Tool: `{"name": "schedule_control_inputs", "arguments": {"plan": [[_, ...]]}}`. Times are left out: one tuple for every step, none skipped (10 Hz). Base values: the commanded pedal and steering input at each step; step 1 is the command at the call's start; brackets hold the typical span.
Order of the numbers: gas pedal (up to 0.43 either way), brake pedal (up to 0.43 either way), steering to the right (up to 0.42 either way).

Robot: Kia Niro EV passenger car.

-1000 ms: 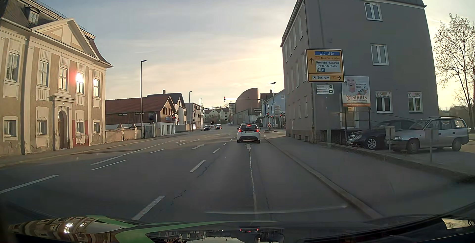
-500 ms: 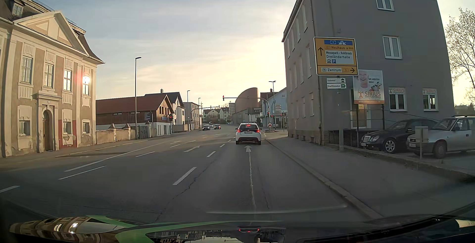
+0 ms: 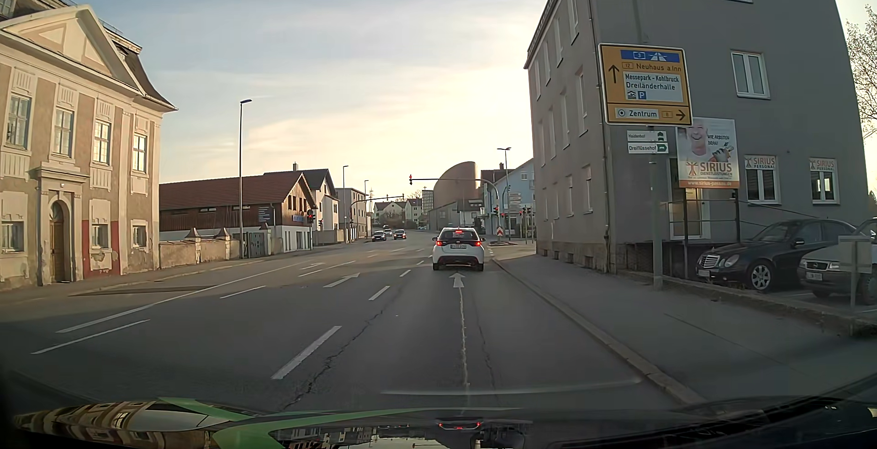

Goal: Follow the waypoints while adhering to traffic rules and regulations

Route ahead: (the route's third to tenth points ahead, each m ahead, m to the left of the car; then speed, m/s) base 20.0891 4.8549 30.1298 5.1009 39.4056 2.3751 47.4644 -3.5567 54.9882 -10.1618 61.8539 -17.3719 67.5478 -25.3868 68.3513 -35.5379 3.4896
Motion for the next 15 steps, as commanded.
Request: {"name": "schedule_control_inputs", "arguments": {"plan": [[0.000,0.000,0.002],[0.000,0.000,0.002],[0.000,0.000,0.002],[0.000,0.000,0.001],[0.000,0.000,0.001],[0.000,0.000,0.001],[0.000,0.000,0.001],[0.000,0.000,0.001],[0.000,0.000,0.000],[0.000,0.000,0.001],[0.000,0.000,0.000],[0.000,0.000,0.001],[0.000,0.000,0.001],[0.000,0.000,0.000],[0.000,0.000,0.001]]}}
